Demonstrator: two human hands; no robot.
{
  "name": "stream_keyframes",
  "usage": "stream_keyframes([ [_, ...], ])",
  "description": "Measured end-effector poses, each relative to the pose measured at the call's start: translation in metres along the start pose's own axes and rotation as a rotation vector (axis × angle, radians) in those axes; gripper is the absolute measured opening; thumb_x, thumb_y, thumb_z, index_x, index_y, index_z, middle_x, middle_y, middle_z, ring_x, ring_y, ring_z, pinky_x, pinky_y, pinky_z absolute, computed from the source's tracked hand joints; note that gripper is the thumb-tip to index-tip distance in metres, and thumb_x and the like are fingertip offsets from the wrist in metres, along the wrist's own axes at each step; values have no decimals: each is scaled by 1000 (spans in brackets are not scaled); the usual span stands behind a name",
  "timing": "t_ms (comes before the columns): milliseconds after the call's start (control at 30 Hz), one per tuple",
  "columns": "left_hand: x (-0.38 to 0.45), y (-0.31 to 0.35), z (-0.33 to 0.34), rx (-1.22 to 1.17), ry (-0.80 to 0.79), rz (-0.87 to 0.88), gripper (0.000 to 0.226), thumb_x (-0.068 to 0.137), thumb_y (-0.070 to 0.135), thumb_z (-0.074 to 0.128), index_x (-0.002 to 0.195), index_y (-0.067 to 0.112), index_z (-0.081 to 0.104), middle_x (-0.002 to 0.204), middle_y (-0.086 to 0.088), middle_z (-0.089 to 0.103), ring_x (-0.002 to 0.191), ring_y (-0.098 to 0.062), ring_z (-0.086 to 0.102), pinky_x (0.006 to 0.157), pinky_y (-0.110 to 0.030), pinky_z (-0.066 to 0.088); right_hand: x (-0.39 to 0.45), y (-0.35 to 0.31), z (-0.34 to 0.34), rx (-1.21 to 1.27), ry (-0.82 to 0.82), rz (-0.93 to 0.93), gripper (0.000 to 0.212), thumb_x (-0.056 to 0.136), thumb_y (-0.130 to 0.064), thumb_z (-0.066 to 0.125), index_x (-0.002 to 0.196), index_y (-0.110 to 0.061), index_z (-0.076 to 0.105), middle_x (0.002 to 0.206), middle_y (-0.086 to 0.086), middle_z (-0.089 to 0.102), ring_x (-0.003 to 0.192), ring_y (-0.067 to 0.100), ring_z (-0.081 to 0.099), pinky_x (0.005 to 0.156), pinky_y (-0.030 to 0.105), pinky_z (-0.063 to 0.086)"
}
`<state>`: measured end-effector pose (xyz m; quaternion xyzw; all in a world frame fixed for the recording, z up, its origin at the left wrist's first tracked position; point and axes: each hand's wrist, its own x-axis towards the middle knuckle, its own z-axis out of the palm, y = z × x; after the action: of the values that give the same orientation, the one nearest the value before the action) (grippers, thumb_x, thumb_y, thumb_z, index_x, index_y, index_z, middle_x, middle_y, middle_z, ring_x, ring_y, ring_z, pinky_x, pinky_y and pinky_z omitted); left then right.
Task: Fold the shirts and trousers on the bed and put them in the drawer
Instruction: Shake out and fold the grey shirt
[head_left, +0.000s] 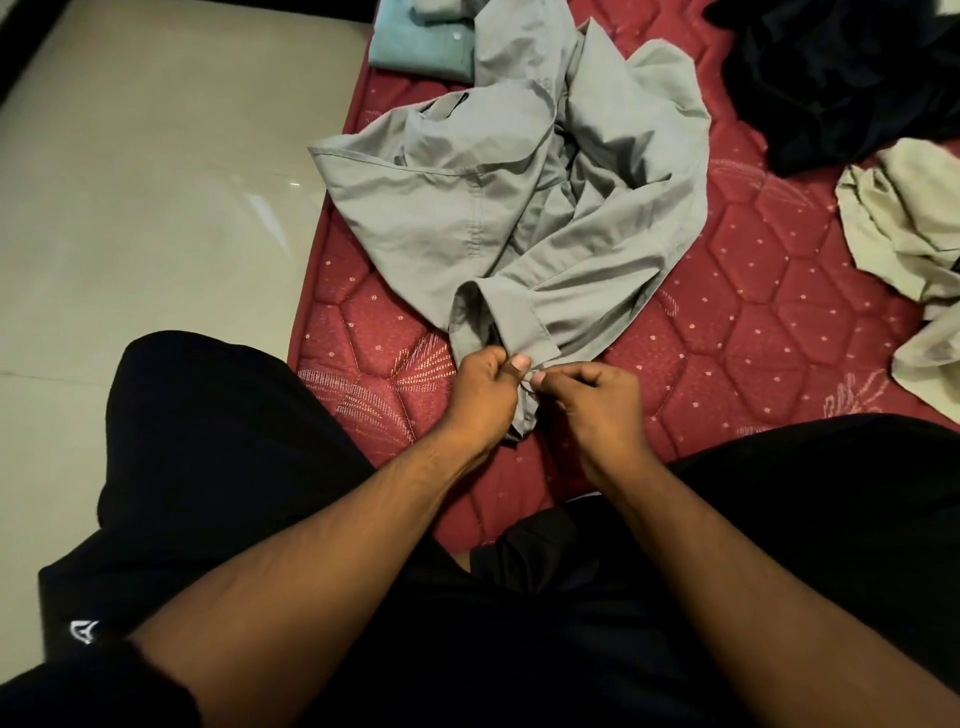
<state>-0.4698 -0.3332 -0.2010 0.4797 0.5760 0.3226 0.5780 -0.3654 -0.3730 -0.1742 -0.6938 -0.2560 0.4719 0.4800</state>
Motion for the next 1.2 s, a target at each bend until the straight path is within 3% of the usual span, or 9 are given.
stream_keyframes([
  [167, -5, -1, 4, 135, 56, 93, 29, 89, 23, 69, 65, 11, 57, 55, 0, 54, 51, -12, 46, 52, -33, 41, 9, 16, -6, -664, 99, -368, 14, 82, -16, 64, 71, -9, 63, 71, 3, 63, 70, 20, 57, 65, 33, 43],
  [333, -5, 0, 3, 9, 14, -36, 35, 88, 23, 71, 61, 4, 58, 55, -3, 53, 52, -13, 45, 52, -29, 36, 3, 17, 1, -667, 81, -597, 5, 84, 3, 59, 83, -2, 58, 84, 2, 49, 77, 4, 36, 69, 13, 26],
  [500, -7, 3, 1, -66, 24, -18, 28, 93, 11, 63, 66, 8, 58, 61, -4, 56, 60, -14, 48, 56, -29, 39, 5, 11, 4, -370, 14, -312, 15, 86, -2, 64, 76, -13, 61, 75, -4, 60, 73, 11, 54, 67, 14, 41],
  [667, -8, 16, -16, -104, -165, 134, 11, 96, 3, 55, 94, -3, 64, 75, 0, 66, 66, -2, 61, 63, -17, 49, 16, -22, -20, 281, -450, 376, 10, 85, -4, 58, 78, -12, 59, 67, 0, 60, 57, 12, 54, 49, 22, 43],
  [800, -11, 22, -8, -312, -148, 11, 13, 99, 4, 49, 92, 7, 59, 71, 5, 70, 63, -4, 65, 61, -20, 54, 16, -7, -14, 128, -269, 49, 16, 91, -15, 63, 75, -17, 59, 62, 0, 58, 53, 12, 51, 47, 24, 42],
  [900, -7, 31, -5, -274, -84, 40, 16, 101, 8, 47, 98, 17, 60, 90, 2, 70, 83, -9, 66, 80, -29, 54, 14, 13, -11, -201, -77, -239, 25, 87, -45, 63, 71, -26, 56, 64, -7, 55, 60, 16, 52, 54, 40, 49],
  [1033, 6, 80, -5, -238, -82, 174, 15, 101, 12, 48, 104, 21, 59, 99, 2, 68, 95, -12, 62, 93, -33, 49, 12, 15, -4, -49, -133, -219, 8, 90, -32, 56, 92, -34, 64, 81, -14, 66, 73, 10, 58, 62, 30, 46],
  [1100, 16, 116, 2, -270, -107, 233, 14, 101, 13, 49, 100, 19, 61, 97, -3, 69, 94, -15, 63, 93, -35, 49, 14, 7, 7, 127, -203, -125, 25, 93, -24, 57, 117, -31, 58, 106, -7, 68, 91, 11, 63, 73, 23, 50],
  [1200, 20, 189, 18, -377, -208, 350, 12, 100, 15, 51, 97, 18, 63, 95, -4, 70, 94, -18, 63, 92, -35, 50, 26, -32, 27, 263, -257, -95, 36, 91, -18, 63, 126, -26, 55, 124, 1, 65, 116, 20, 61, 97, 34, 50],
])
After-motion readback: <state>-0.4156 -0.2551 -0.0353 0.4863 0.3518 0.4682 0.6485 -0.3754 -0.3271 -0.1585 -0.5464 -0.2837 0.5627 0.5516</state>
